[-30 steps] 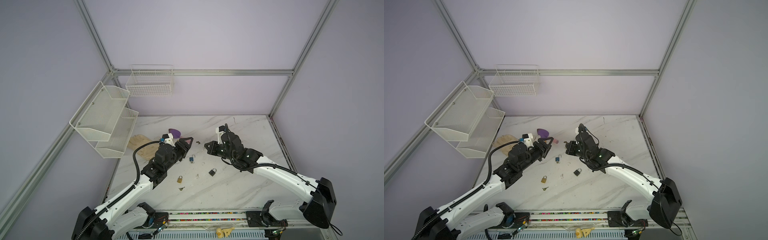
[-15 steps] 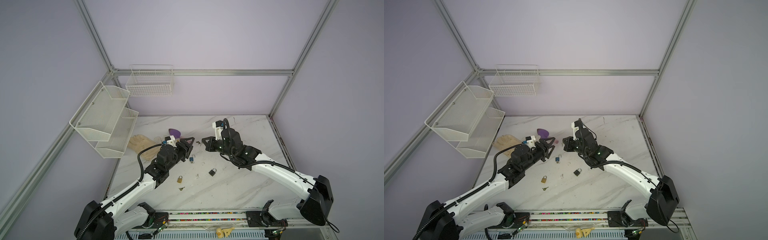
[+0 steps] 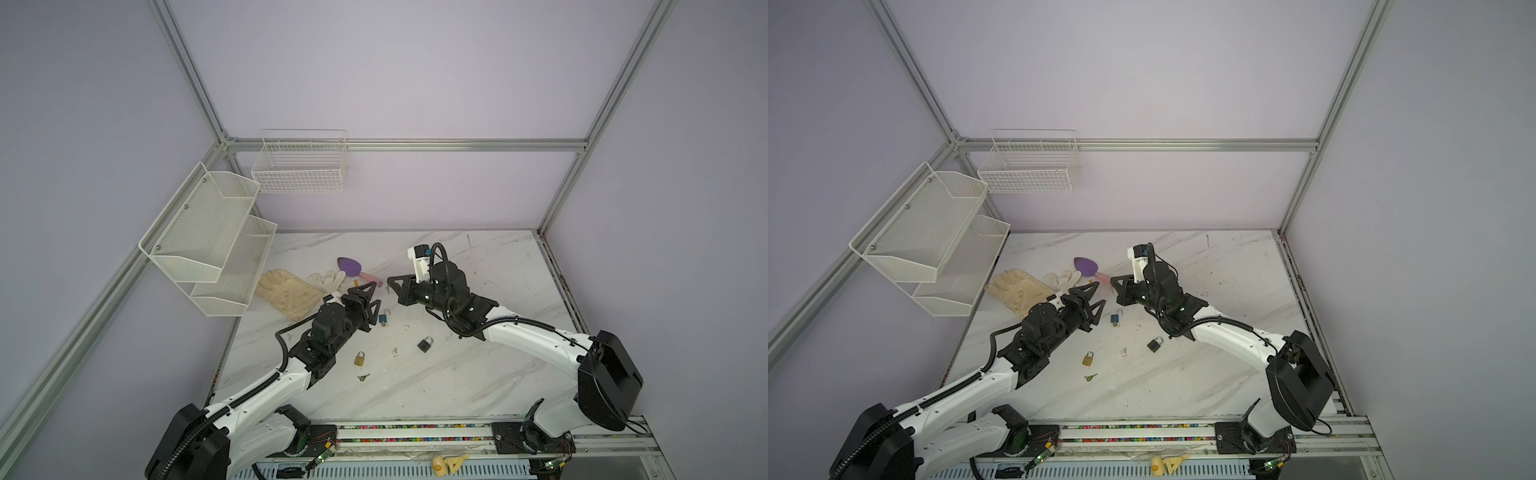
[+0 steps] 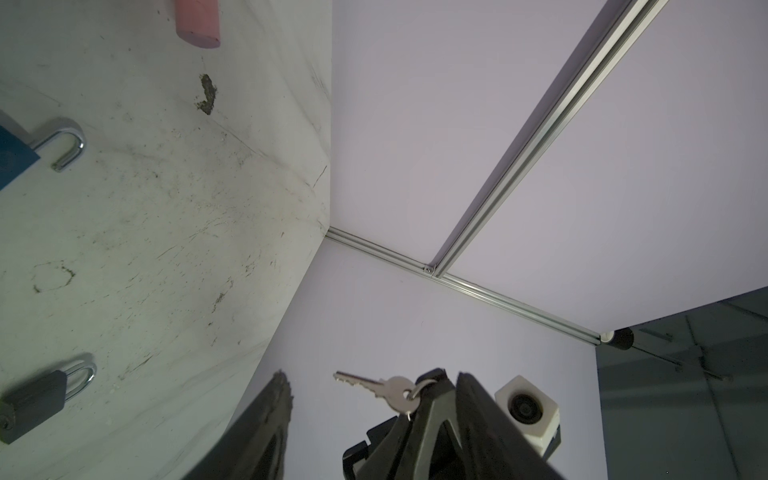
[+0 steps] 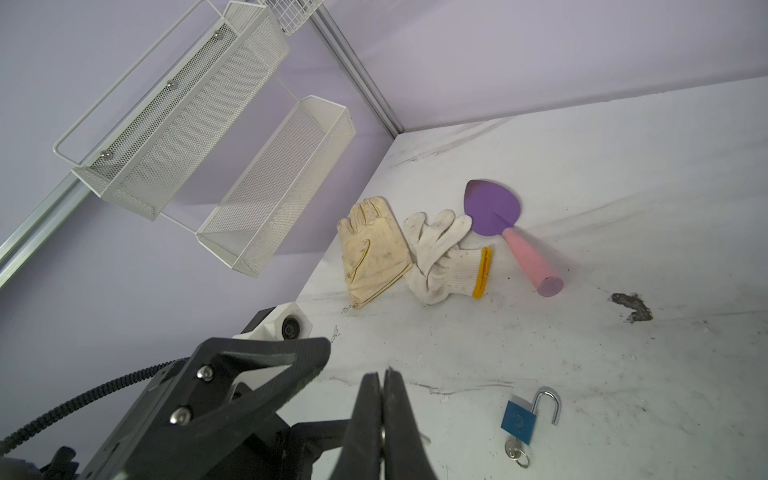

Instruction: Unlock with the key

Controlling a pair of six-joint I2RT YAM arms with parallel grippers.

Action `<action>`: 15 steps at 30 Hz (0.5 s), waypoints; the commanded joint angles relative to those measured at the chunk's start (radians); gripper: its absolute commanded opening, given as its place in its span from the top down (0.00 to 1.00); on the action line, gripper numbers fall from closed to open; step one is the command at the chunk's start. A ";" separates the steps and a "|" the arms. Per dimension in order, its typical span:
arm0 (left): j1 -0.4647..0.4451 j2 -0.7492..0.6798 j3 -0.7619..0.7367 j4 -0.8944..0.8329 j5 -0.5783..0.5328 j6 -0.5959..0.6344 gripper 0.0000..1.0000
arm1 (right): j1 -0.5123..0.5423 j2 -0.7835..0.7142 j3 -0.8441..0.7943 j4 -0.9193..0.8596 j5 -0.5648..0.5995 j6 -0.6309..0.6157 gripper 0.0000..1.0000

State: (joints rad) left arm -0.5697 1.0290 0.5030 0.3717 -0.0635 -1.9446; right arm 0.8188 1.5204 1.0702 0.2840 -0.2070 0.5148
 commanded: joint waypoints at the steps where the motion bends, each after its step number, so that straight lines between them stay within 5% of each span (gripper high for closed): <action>1: 0.005 -0.050 -0.034 0.015 -0.084 -0.065 0.38 | 0.037 0.021 0.013 0.100 -0.016 -0.014 1.00; 15: 0.001 -0.108 -0.026 0.015 -0.124 -0.121 0.39 | 0.111 0.072 0.086 0.115 0.051 -0.054 1.00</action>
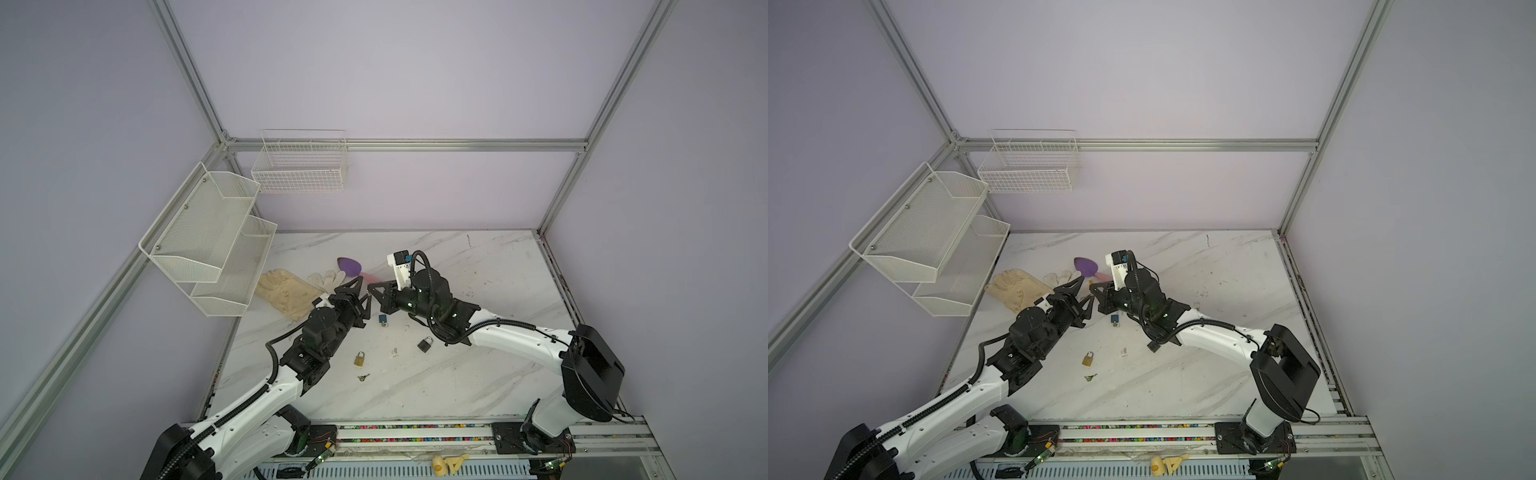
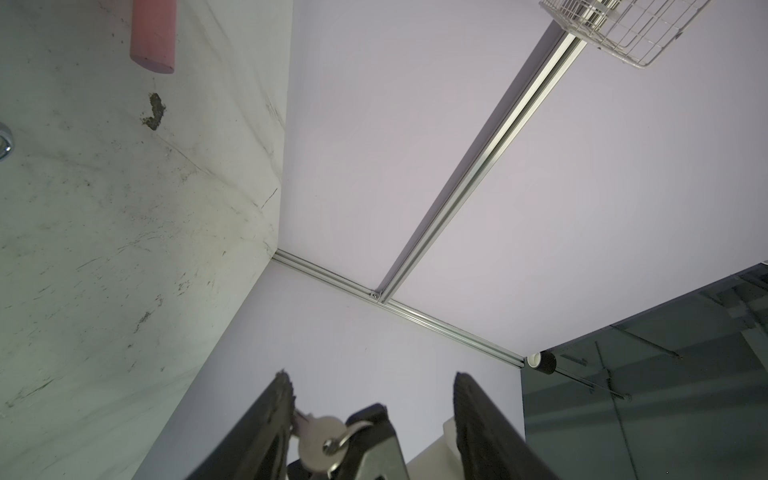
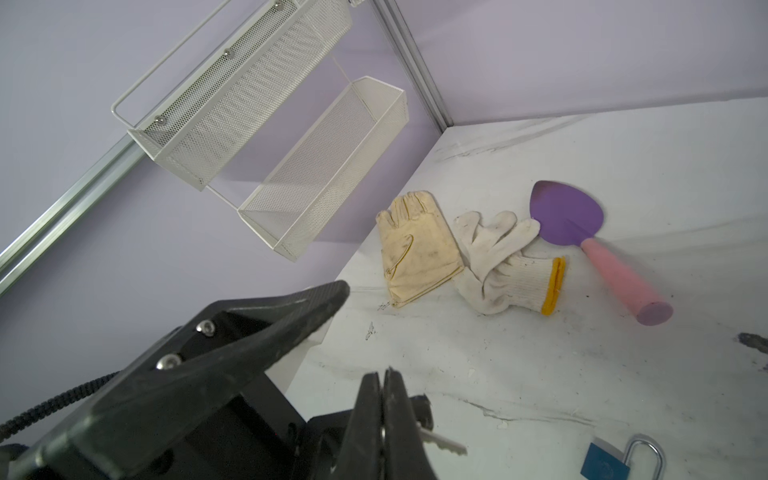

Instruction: Unlock with the key

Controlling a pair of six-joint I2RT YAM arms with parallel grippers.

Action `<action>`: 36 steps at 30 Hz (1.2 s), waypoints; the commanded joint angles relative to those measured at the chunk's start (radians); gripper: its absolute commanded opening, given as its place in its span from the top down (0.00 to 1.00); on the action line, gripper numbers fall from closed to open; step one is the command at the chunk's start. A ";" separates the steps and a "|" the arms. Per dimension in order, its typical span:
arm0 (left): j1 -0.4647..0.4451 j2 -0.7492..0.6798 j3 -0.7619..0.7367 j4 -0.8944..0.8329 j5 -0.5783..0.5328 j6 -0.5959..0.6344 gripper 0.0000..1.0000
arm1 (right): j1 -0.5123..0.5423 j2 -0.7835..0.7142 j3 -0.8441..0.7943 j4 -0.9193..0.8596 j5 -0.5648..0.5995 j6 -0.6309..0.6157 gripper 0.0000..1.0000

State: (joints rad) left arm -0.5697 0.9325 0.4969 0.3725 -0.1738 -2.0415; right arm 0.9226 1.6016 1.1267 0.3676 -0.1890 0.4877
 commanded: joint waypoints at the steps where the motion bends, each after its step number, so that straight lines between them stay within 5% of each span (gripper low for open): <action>1: 0.001 -0.009 -0.021 0.013 -0.009 -0.028 0.39 | 0.008 -0.009 0.034 0.031 0.035 -0.029 1.00; 18: -0.001 0.013 -0.043 0.051 -0.049 -0.067 0.39 | 0.033 0.009 0.008 0.062 0.006 -0.020 1.00; 36: -0.001 0.026 -0.070 0.078 -0.049 -0.090 0.62 | 0.033 -0.042 -0.016 0.033 0.039 -0.053 1.00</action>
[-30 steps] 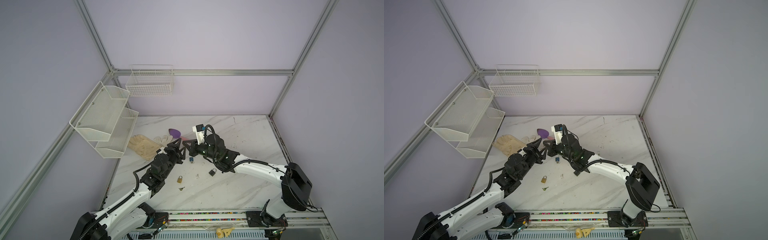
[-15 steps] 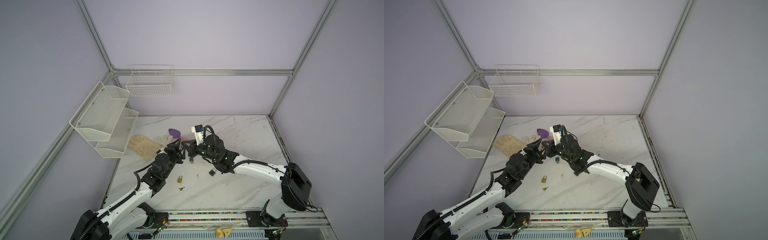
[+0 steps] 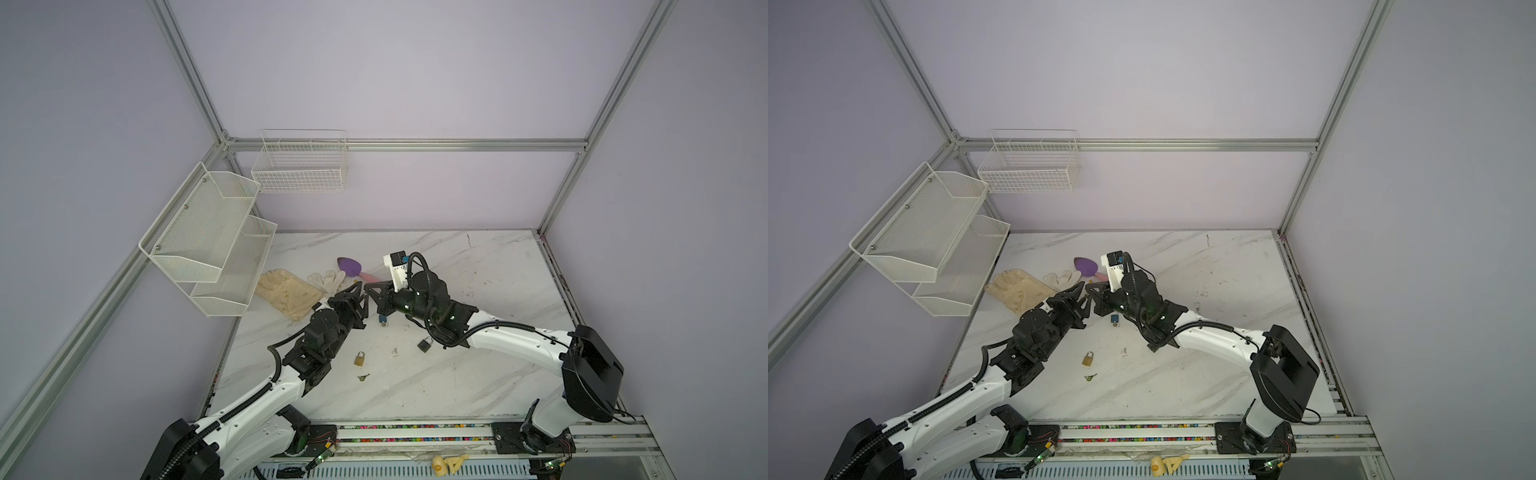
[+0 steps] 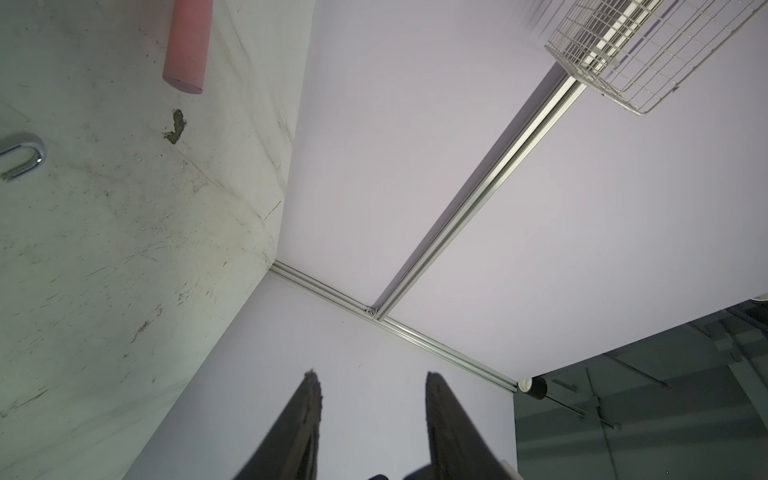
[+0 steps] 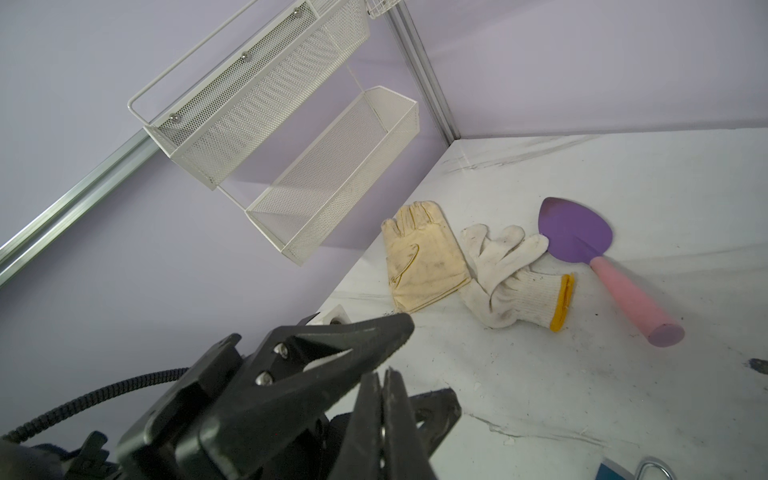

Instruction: Unlock with the key

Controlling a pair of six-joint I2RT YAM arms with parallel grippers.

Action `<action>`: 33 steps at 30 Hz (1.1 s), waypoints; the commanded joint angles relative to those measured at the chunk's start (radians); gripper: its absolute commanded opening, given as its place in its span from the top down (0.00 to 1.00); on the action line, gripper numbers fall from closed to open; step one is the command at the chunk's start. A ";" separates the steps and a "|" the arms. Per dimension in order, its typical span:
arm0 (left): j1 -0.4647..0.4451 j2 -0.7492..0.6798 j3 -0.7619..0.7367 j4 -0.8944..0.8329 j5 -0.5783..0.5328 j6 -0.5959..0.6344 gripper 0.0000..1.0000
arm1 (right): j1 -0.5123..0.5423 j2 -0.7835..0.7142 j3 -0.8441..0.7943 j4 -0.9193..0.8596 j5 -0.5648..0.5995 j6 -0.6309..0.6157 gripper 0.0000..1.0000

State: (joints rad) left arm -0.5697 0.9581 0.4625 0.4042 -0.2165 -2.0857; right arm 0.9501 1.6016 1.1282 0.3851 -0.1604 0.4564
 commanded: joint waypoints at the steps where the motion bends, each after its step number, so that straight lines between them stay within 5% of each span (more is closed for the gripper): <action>1: -0.001 0.000 -0.039 0.046 -0.006 -0.047 0.65 | 0.006 -0.049 -0.024 0.021 0.015 -0.024 1.00; 14: -0.001 0.016 -0.030 0.050 0.004 -0.046 0.86 | 0.006 -0.077 -0.035 0.009 0.029 -0.059 1.00; 33: -0.001 0.051 -0.002 0.096 0.022 -0.032 0.89 | 0.006 -0.100 -0.057 -0.005 -0.008 -0.147 1.00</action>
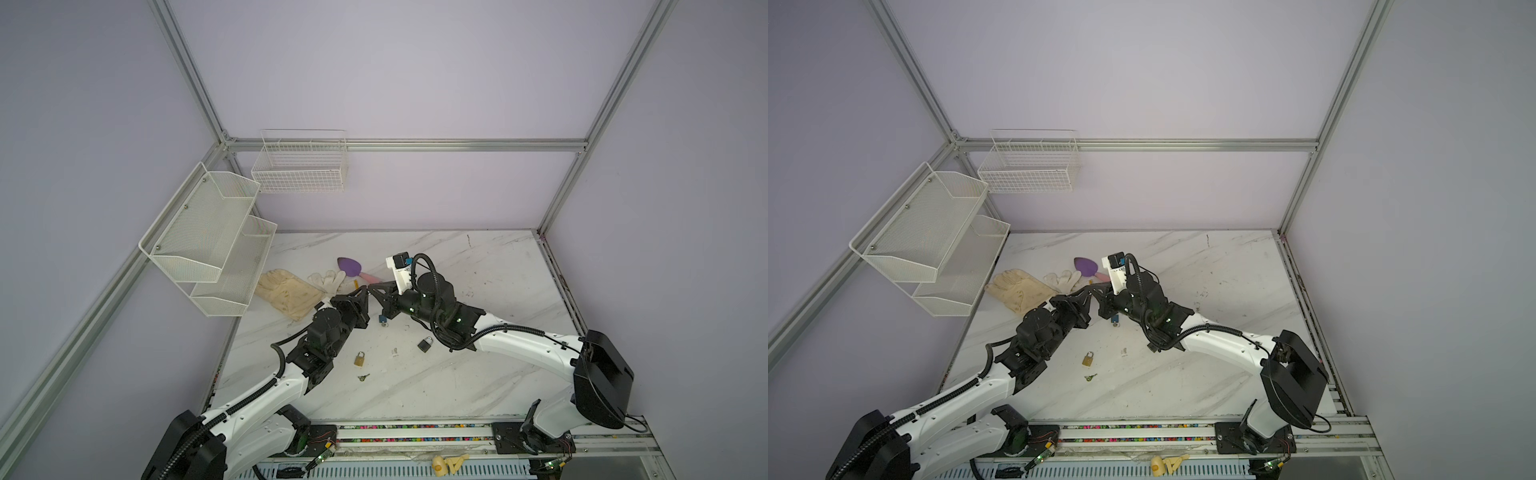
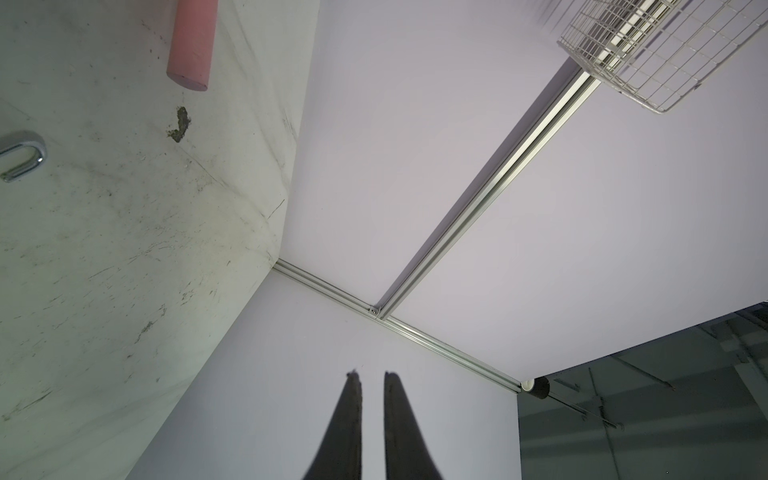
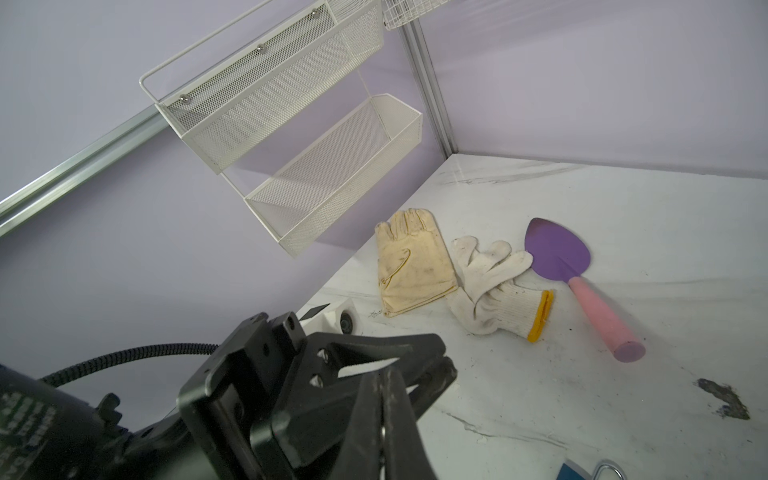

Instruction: Unlock with the key

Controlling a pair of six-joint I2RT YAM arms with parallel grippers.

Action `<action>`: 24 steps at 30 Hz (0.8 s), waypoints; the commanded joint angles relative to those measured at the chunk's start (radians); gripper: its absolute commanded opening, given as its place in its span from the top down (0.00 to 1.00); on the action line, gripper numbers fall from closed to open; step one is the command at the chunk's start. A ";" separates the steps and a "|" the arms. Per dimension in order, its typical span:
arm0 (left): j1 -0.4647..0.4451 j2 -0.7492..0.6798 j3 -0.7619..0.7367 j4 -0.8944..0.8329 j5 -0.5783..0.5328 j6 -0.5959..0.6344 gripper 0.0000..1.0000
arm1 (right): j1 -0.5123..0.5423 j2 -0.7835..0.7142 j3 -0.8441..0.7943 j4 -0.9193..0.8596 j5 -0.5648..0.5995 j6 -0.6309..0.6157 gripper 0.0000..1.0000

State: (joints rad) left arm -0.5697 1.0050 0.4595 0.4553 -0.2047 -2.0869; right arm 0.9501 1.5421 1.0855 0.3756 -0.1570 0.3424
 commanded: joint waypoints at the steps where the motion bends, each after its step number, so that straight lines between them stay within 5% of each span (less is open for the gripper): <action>1: -0.001 0.006 0.002 0.046 0.012 -0.028 0.90 | 0.007 -0.041 -0.015 0.004 -0.010 -0.034 1.00; 15: -0.001 -0.014 0.028 0.029 -0.014 0.060 1.00 | 0.004 -0.089 -0.019 -0.025 -0.001 -0.039 1.00; 19: -0.001 -0.009 0.060 0.054 -0.015 0.180 1.00 | -0.014 -0.128 -0.030 -0.033 -0.035 0.018 0.93; 22: 0.020 0.013 0.116 0.172 0.026 0.465 1.00 | -0.060 -0.159 -0.029 -0.064 -0.117 0.081 0.81; 24: 0.026 0.017 0.191 0.065 0.083 0.593 1.00 | -0.084 -0.209 -0.044 -0.076 -0.142 0.117 0.75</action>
State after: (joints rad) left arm -0.5568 1.0187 0.4904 0.5167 -0.1768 -1.7691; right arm 0.8986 1.4082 1.0542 0.2996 -0.2314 0.3965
